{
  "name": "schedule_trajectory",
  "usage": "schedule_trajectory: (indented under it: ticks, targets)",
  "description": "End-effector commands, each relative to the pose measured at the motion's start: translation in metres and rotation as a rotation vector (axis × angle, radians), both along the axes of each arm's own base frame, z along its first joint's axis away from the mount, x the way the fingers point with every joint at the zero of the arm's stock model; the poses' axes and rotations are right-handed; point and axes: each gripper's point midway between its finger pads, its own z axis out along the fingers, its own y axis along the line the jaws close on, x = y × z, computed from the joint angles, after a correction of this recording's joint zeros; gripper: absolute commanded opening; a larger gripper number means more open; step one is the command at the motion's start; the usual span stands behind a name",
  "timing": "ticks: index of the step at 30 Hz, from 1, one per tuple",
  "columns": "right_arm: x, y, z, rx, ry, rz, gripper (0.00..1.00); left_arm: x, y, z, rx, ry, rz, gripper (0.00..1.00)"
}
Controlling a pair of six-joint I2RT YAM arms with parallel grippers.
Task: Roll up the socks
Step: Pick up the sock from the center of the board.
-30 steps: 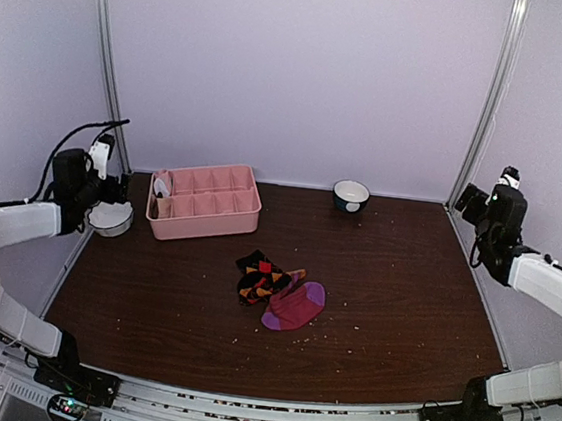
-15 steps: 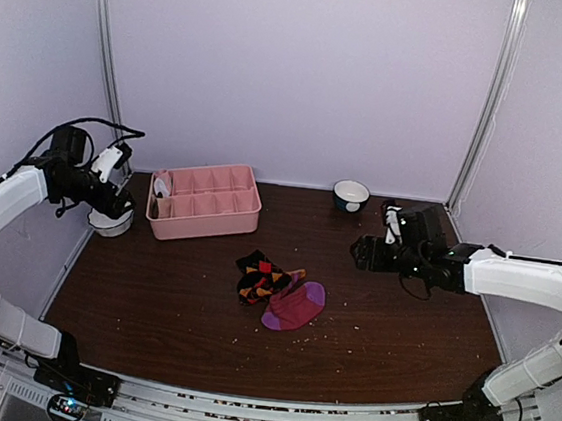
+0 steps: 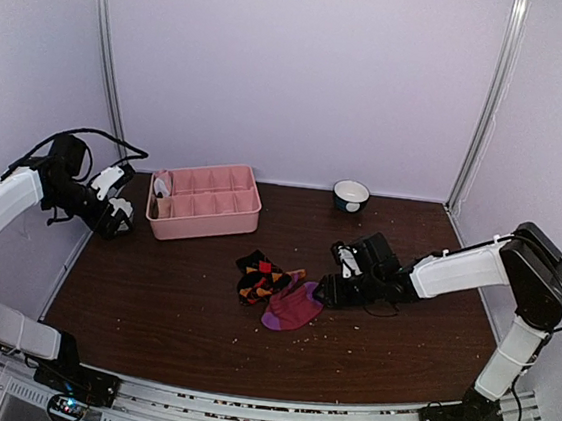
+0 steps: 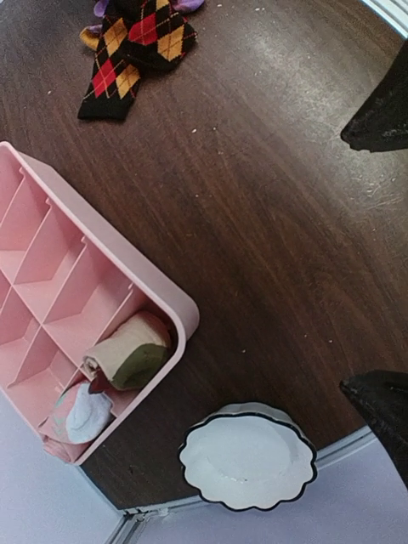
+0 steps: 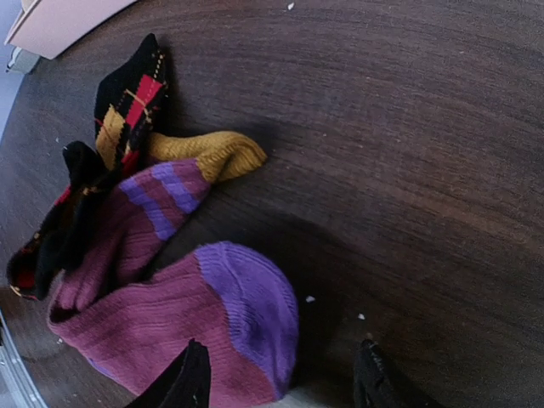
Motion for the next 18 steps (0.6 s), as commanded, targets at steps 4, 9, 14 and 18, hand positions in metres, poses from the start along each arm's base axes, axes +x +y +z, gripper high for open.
schedule_trajectory:
  ticks: [4, 9, 14, 18]
  targets:
    - [0.003, 0.043, 0.014, 0.151, 0.024, 0.087, 0.42, -0.006, 0.001, 0.004, 0.010, 0.009, -0.018, 0.92]
    - [0.001, 0.050, 0.019, 0.157, 0.034, 0.106, 0.10, -0.007, 0.001, 0.003, 0.009, 0.028, -0.012, 0.92]
    - [0.000, 0.055, 0.077, 0.163, -0.053, 0.133, 0.00, -0.008, 0.000, 0.003, 0.003, 0.029, -0.013, 0.92]
    - [-0.004, 0.063, 0.150, 0.188, -0.185, 0.160, 0.00, -0.011, -0.005, 0.001, -0.028, 0.039, -0.025, 0.95]
